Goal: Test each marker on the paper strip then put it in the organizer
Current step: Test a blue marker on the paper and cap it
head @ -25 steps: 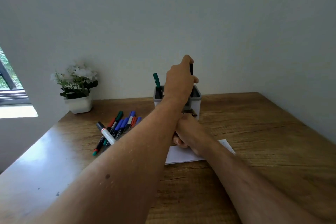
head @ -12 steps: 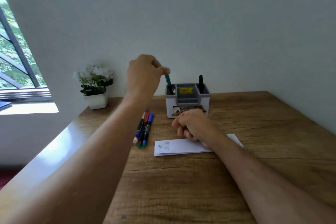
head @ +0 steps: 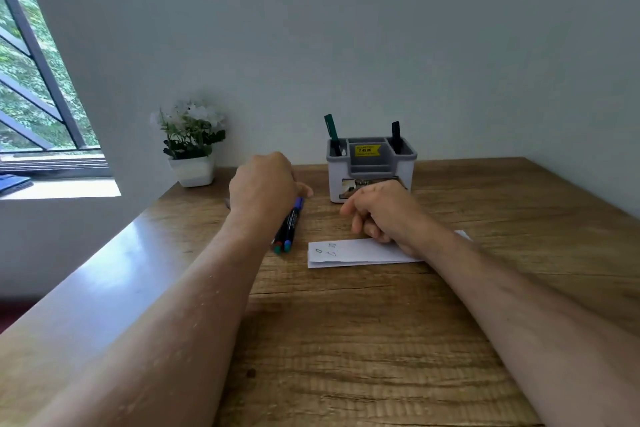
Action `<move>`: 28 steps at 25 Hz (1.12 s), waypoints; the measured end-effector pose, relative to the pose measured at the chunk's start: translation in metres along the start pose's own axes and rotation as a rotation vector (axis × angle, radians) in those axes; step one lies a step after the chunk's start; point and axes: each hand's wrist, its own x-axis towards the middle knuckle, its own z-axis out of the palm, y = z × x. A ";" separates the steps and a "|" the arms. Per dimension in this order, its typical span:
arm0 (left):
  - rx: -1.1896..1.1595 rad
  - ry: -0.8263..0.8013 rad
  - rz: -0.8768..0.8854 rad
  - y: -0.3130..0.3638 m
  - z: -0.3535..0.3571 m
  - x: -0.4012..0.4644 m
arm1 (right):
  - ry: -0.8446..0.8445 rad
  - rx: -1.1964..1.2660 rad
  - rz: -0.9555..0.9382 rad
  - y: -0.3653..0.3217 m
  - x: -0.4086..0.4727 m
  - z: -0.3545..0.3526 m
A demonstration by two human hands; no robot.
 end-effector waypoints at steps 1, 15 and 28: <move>0.055 -0.014 -0.001 0.002 0.000 0.000 | -0.002 0.003 -0.008 0.000 0.000 0.000; 0.217 -0.029 0.026 0.007 0.023 0.004 | 0.074 -0.006 -0.107 -0.002 0.005 -0.001; -0.692 0.190 -0.006 0.027 -0.018 -0.011 | 0.263 0.013 -0.394 -0.003 0.006 -0.002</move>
